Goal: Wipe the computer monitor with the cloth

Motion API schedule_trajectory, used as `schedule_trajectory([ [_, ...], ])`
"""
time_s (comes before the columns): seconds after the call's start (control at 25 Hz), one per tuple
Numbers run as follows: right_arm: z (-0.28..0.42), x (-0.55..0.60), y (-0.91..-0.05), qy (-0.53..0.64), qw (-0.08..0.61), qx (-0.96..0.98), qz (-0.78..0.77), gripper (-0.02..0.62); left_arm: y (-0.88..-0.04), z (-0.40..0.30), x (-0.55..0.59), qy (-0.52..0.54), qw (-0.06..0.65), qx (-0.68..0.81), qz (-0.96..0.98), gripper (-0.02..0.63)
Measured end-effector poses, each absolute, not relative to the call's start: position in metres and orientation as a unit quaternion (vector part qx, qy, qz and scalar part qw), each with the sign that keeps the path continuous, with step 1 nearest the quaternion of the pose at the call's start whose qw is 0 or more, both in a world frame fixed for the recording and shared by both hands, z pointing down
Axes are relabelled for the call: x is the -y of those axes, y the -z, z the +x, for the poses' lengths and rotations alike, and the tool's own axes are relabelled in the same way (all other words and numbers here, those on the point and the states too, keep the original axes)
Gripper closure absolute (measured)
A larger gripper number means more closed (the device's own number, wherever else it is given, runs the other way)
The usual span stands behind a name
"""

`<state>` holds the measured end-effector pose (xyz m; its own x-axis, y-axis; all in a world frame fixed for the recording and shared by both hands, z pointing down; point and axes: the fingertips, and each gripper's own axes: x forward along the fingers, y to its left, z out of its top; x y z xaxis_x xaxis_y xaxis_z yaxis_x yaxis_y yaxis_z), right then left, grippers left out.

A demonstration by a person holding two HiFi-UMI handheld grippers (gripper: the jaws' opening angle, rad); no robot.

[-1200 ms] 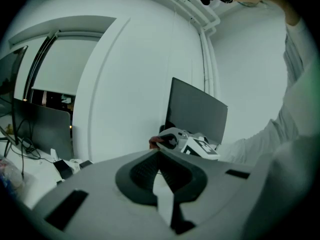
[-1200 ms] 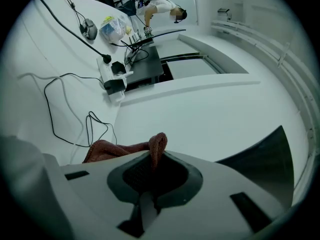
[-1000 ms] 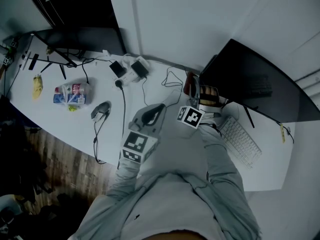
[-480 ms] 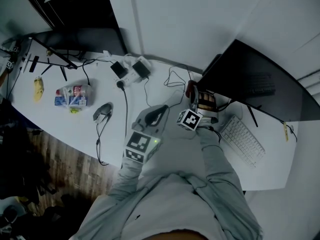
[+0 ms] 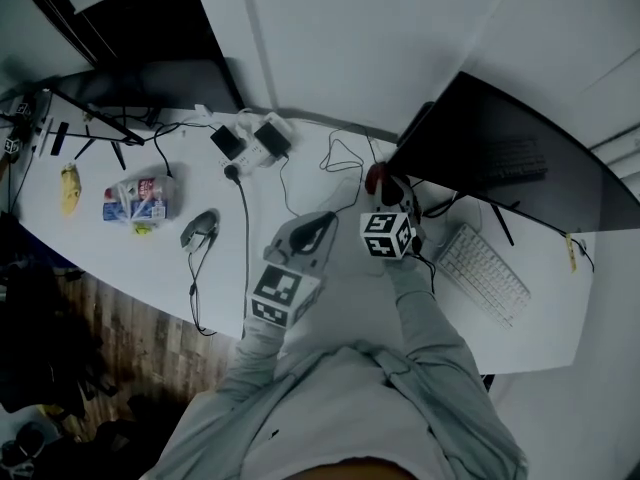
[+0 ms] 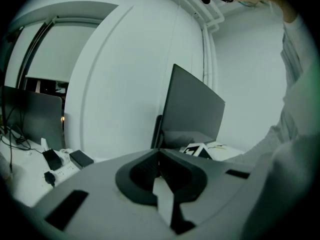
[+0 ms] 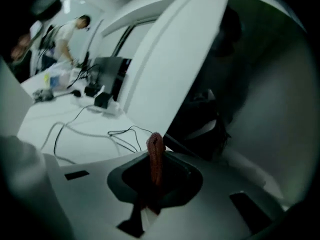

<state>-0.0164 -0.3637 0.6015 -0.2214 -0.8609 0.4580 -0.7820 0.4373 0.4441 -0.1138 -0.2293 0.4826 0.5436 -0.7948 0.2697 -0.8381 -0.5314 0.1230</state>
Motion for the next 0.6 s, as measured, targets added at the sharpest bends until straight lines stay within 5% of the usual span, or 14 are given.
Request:
schedule_trajectory([
  [0.28, -0.003, 0.373, -0.596, -0.087, 0.198, 0.772, 0.598, 0.557, -0.486, -0.112, 0.229, -0.099, 0.120, 0.476, 0.866, 0.584],
  [0.6, 0.040, 0.371, -0.596, -0.104, 0.199, 0.767, 0.602, 0.558, -0.484, -0.084, 0.230, -0.101, 0.122, 0.483, 0.861, 0.584],
])
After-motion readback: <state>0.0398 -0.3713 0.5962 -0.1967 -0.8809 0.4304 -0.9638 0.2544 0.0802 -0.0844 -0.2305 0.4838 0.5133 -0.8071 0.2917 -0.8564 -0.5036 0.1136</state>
